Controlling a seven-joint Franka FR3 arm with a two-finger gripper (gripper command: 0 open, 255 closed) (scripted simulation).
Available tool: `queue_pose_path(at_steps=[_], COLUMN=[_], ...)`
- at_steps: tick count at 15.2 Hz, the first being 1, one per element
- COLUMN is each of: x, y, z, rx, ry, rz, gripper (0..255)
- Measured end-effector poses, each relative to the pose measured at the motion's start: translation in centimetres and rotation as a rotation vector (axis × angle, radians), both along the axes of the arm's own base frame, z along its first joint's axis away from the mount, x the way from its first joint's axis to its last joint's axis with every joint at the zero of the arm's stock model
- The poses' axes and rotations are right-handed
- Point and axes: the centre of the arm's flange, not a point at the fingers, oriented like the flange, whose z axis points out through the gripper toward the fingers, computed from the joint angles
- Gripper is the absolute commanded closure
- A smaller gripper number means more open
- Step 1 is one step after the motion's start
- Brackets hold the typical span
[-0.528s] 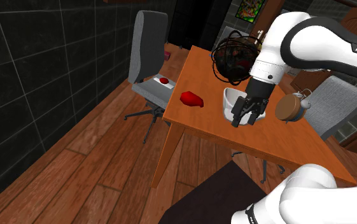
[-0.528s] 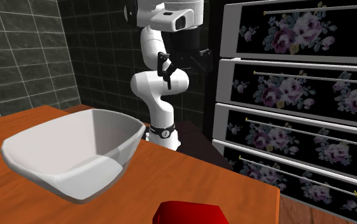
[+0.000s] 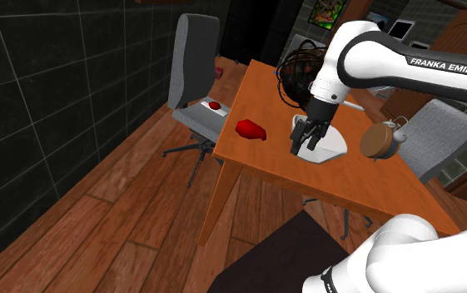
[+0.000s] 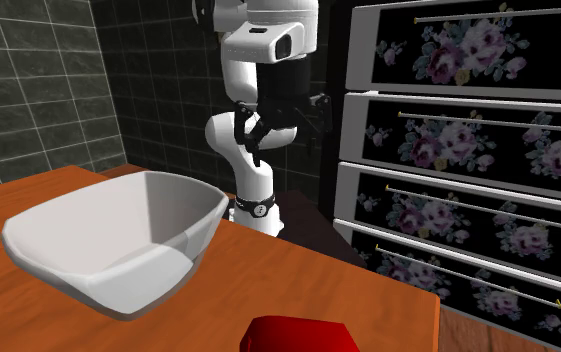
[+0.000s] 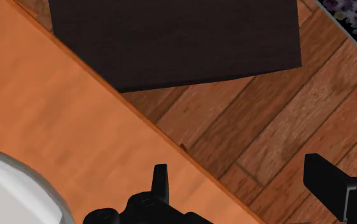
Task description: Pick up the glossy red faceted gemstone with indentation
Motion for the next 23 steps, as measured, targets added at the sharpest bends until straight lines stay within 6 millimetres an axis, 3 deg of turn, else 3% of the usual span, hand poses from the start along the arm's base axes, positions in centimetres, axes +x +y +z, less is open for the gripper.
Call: queue_pose_path(at_steps=[6, 14, 20, 23], x=[6.6, 15.5, 22.4, 24.3], y=[-2.3, -3.7, -3.5, -3.4], z=[-1.9, -3.4, -4.5, -5.1], rx=[-0.012, -0.027, -0.039, -0.042], ry=[-0.06, -0.139, -0.199, -0.216], rz=[0.142, 0.331, 0.472, 0.512], gripper=[0, 0, 0, 0])
